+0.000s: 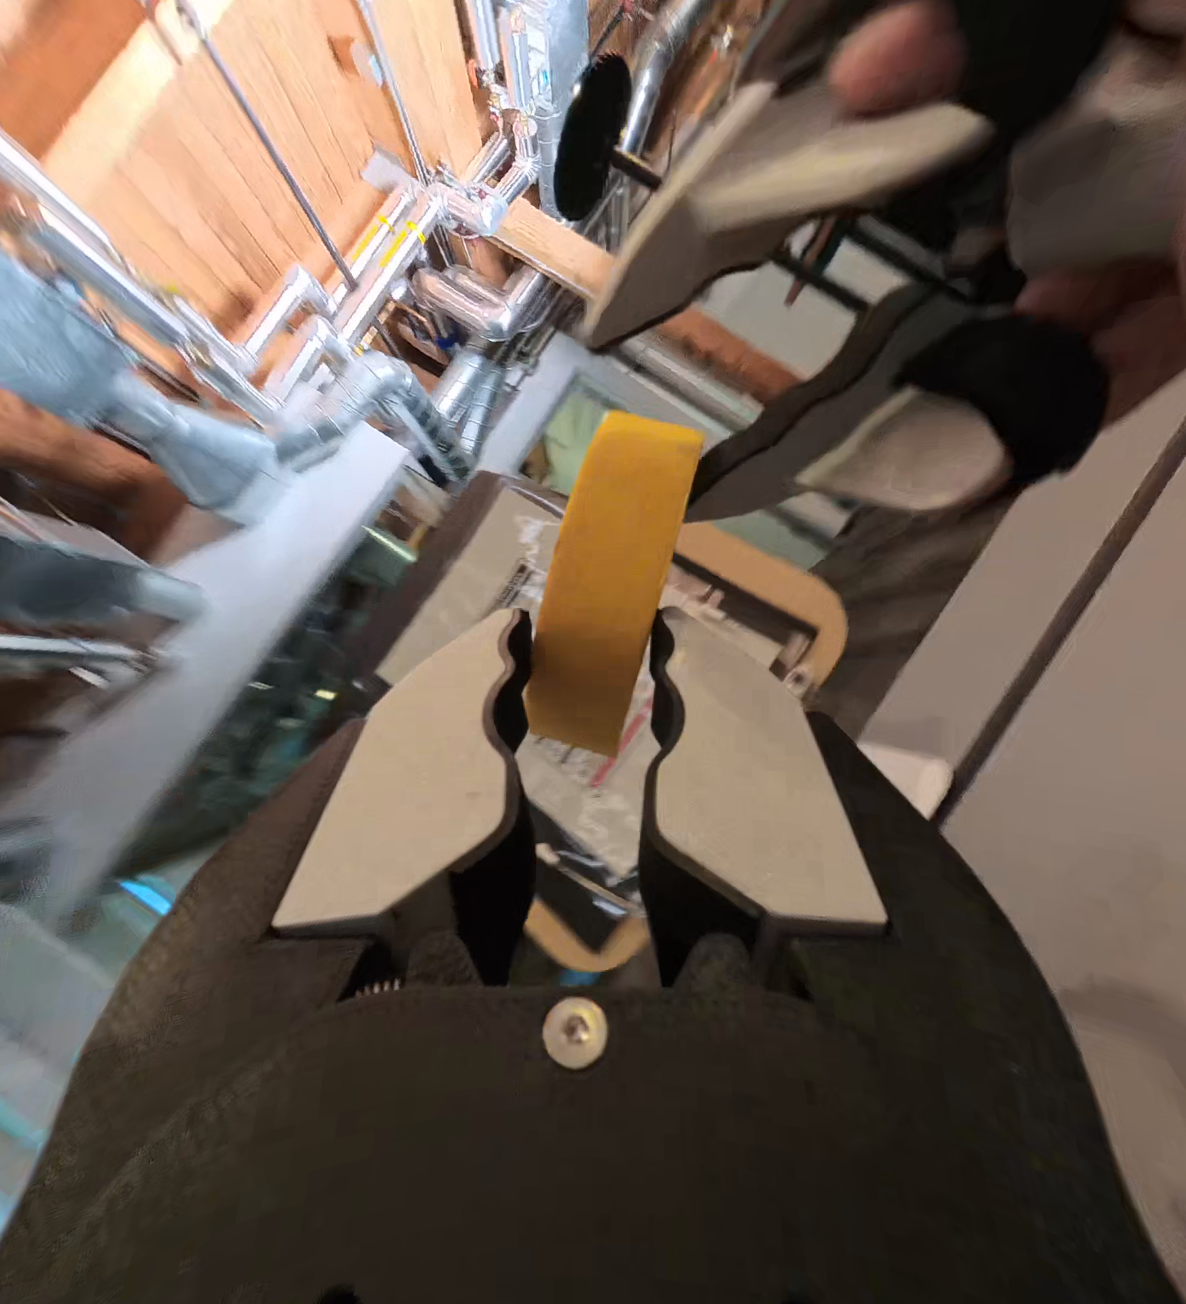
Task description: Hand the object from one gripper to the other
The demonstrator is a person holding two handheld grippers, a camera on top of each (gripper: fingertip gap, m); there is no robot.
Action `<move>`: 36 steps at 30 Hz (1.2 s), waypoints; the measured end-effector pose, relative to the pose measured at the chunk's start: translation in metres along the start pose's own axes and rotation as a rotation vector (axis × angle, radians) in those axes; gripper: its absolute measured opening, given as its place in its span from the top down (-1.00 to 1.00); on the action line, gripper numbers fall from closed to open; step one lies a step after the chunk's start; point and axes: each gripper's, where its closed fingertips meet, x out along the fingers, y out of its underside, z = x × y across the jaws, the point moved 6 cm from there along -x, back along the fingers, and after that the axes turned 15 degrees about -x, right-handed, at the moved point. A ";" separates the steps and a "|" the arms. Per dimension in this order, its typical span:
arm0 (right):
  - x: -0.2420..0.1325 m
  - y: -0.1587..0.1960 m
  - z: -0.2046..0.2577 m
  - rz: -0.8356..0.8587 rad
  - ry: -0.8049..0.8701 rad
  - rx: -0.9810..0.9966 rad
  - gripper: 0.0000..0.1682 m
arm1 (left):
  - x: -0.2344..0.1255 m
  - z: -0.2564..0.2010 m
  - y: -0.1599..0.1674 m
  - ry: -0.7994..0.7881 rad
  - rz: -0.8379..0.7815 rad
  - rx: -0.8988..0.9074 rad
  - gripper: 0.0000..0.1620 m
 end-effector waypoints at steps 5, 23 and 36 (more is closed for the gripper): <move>-0.010 -0.016 0.032 0.085 0.020 -0.523 0.39 | -0.008 0.042 -0.021 0.209 -0.010 -0.769 0.63; 0.006 -0.005 0.020 0.244 0.627 -0.938 0.82 | -0.013 0.041 -0.044 0.430 0.126 -1.188 0.34; -0.341 -0.099 0.014 0.248 1.618 -0.447 0.88 | -0.040 0.056 -0.070 0.557 0.161 -1.166 0.33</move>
